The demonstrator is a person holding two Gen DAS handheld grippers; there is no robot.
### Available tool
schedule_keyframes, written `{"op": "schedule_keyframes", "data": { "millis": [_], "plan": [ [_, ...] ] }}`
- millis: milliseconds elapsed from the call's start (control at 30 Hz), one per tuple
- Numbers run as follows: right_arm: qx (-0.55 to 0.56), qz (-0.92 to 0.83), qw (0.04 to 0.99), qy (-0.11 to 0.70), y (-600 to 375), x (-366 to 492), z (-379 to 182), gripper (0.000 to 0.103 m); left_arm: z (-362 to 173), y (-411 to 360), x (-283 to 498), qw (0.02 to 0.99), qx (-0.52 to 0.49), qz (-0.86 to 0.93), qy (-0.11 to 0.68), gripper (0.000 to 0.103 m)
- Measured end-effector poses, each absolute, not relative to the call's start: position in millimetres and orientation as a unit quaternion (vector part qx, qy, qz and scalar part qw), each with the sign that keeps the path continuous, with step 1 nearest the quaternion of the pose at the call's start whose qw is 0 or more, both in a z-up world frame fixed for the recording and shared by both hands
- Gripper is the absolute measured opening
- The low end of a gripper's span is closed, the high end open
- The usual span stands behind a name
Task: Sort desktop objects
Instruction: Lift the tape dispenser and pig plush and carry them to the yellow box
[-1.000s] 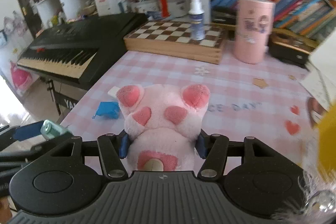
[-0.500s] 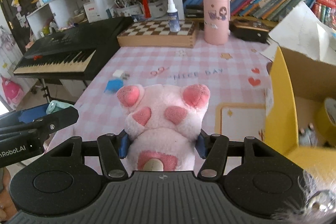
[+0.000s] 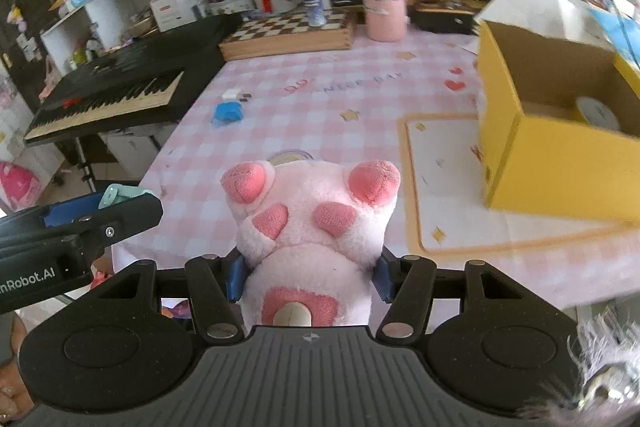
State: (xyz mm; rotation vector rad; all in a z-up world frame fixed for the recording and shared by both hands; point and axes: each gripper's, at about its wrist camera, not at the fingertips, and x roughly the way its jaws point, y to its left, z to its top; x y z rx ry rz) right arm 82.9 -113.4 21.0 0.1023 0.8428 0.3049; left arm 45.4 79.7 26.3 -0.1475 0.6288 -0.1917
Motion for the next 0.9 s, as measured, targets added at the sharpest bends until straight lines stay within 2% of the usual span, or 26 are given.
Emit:
{"op": "schedule_keyframes", "data": {
  "millis": [900],
  "plan": [
    [0.133,-0.031,0.901,0.412,-227,0,11,0.056,19,-36,41,0.904,0.001,-0.274,0.329,0.070]
  ]
}}
